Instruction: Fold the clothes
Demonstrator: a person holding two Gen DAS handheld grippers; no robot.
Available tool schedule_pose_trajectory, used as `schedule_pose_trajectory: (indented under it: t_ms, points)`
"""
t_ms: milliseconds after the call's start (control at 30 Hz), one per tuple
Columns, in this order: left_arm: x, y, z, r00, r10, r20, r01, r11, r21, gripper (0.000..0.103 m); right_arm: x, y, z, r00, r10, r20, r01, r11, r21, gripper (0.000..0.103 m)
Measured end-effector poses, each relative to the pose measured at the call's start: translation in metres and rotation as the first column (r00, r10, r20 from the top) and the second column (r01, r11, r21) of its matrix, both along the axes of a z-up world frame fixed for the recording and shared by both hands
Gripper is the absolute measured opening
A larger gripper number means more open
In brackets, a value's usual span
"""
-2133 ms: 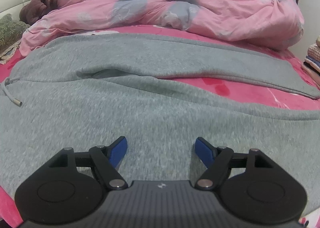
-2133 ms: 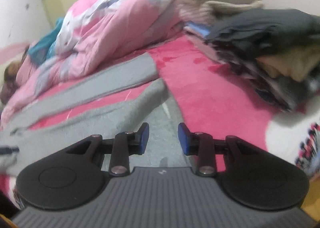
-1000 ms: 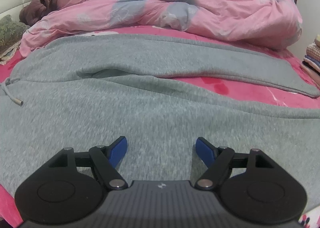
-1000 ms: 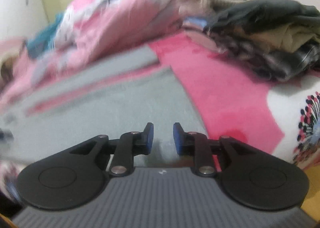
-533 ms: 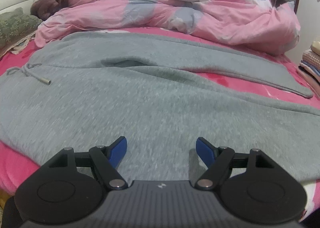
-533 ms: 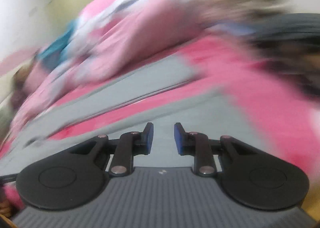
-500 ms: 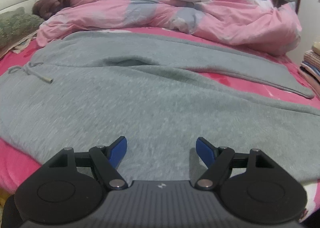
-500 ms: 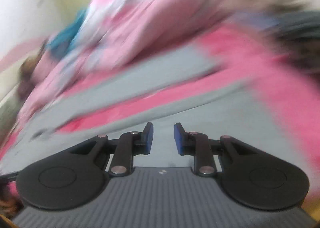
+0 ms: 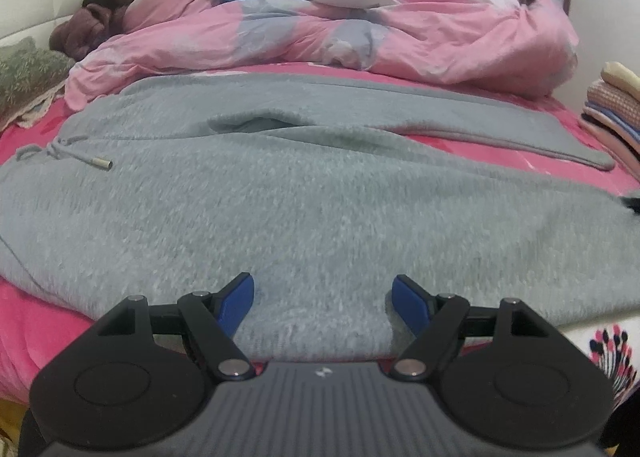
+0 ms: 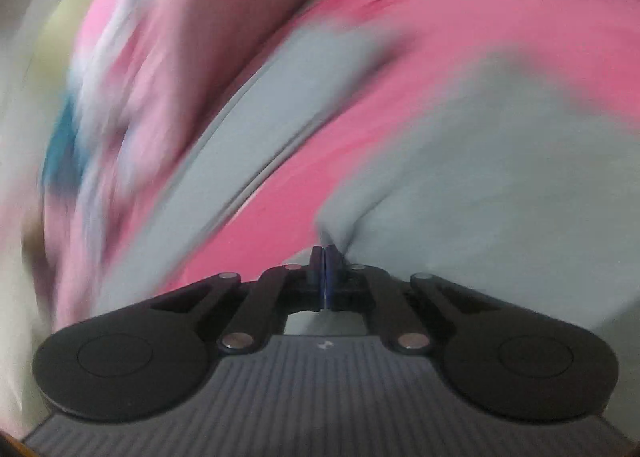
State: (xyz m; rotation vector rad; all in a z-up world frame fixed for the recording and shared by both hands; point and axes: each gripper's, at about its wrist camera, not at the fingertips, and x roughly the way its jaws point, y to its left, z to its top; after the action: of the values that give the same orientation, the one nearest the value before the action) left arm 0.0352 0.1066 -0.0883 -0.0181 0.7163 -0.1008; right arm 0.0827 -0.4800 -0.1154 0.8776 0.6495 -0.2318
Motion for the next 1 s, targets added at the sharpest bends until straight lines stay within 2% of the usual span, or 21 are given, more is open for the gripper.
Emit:
schedule_pose_trajectory:
  t_ms: [67, 133, 167, 200, 233, 267, 300, 333, 400, 433, 467, 533, 633, 667, 733, 833, 900, 933, 967, 1000]
  points:
    - [0.0, 0.0, -0.001, 1.0, -0.006, 0.005, 0.006, 1.0, 0.0, 0.08, -0.033, -0.019, 0.013, 0.985, -0.165, -0.045, 0.16, 0.982, -0.103, 0.004]
    - [0.0, 0.001, -0.001, 1.0, -0.009, 0.007, 0.009, 1.0, -0.001, 0.08, -0.047, -0.009, 0.031, 0.978, -0.206, -0.047, 0.196, 0.967, -0.16, 0.008]
    - [0.0, 0.001, -0.001, 1.0, -0.01, 0.007, 0.01, 1.0, -0.001, 0.081, -0.048, 0.007, 0.041, 0.985, -0.171, -0.019, 0.164, 0.968, -0.188, 0.008]
    - [0.0, 0.001, -0.001, 1.0, -0.01, 0.006, 0.01, 1.0, -0.002, 0.081, -0.044, 0.031, 0.049, 0.995, -0.095, 0.025, 0.098, 0.973, -0.209, 0.008]
    - [0.001, 0.001, 0.0, 1.0, -0.008, 0.003, 0.008, 1.0, -0.002, 0.081, -0.04, 0.055, 0.054, 0.998, 0.004, 0.069, 0.011, 0.976, -0.218, 0.009]
    - [0.002, 0.0, 0.001, 1.0, -0.005, -0.003, 0.005, 1.0, -0.001, 0.081, -0.03, 0.084, 0.056, 0.986, 0.129, 0.108, -0.103, 0.97, -0.221, 0.011]
    - [0.002, -0.001, 0.002, 1.0, 0.0, -0.01, 0.0, 1.0, 0.0, 0.081, -0.015, 0.12, 0.055, 0.953, 0.273, 0.133, -0.238, 0.944, -0.227, 0.012]
    - [0.003, -0.001, 0.003, 1.0, 0.004, -0.019, -0.004, 1.0, 0.0, 0.081, -0.006, 0.155, 0.052, 0.908, 0.395, 0.137, -0.356, 0.902, -0.245, 0.014]
    - [0.005, 0.0, 0.005, 0.999, 0.014, -0.035, -0.014, 1.0, -0.01, 0.081, 0.007, 0.219, 0.04, 0.799, 0.59, 0.119, -0.54, 0.79, -0.289, 0.014]
    - [0.006, 0.001, 0.006, 0.999, 0.018, -0.043, -0.019, 1.0, -0.017, 0.081, 0.011, 0.246, 0.032, 0.752, 0.653, 0.092, -0.6, 0.735, -0.316, 0.014]
    - [0.006, 0.002, 0.006, 0.999, 0.023, -0.05, -0.024, 0.999, -0.028, 0.081, 0.005, 0.26, 0.022, 0.737, 0.673, 0.064, -0.615, 0.707, -0.35, 0.015]
    - [0.006, 0.006, 0.007, 0.998, 0.028, -0.058, -0.031, 0.998, -0.052, 0.081, -0.017, 0.277, -0.002, 0.736, 0.676, 0.024, -0.606, 0.675, -0.42, 0.015]
    - [0.006, 0.008, 0.007, 0.998, 0.023, -0.058, -0.027, 0.998, -0.062, 0.081, -0.077, 0.257, -0.013, 0.724, 0.687, 0.063, -0.593, 0.666, -0.453, 0.016]
    - [0.006, 0.007, 0.007, 0.998, 0.02, -0.057, -0.023, 0.998, -0.057, 0.081, -0.095, 0.246, -0.012, 0.725, 0.684, 0.075, -0.592, 0.675, -0.439, 0.016]
    - [0.006, 0.005, 0.006, 0.998, 0.016, -0.054, -0.019, 0.999, -0.045, 0.083, -0.12, 0.228, -0.006, 0.748, 0.658, 0.089, -0.586, 0.718, -0.376, 0.018]
    - [0.006, 0.002, 0.005, 0.999, 0.016, -0.05, -0.017, 0.999, -0.027, 0.084, -0.124, 0.213, 0.015, 0.775, 0.624, 0.104, -0.552, 0.747, -0.371, 0.024]
    - [0.007, -0.001, 0.006, 0.998, 0.025, -0.057, -0.026, 1.0, -0.015, 0.085, -0.114, 0.208, 0.034, 0.803, 0.583, 0.126, -0.466, 0.745, -0.478, 0.042]
    - [0.008, -0.002, 0.007, 0.998, 0.03, -0.061, -0.031, 0.999, -0.012, 0.086, -0.105, 0.206, 0.04, 0.822, 0.554, 0.134, -0.416, 0.743, -0.525, 0.058]
    - [0.009, -0.002, 0.007, 0.997, 0.034, -0.066, -0.034, 0.999, -0.013, 0.086, -0.091, 0.201, 0.039, 0.849, 0.515, 0.121, -0.38, 0.753, -0.538, 0.063]
    - [0.01, -0.003, 0.007, 0.997, 0.036, -0.071, -0.037, 0.999, -0.015, 0.087, -0.076, 0.195, 0.037, 0.877, 0.47, 0.096, -0.353, 0.768, -0.535, 0.063]
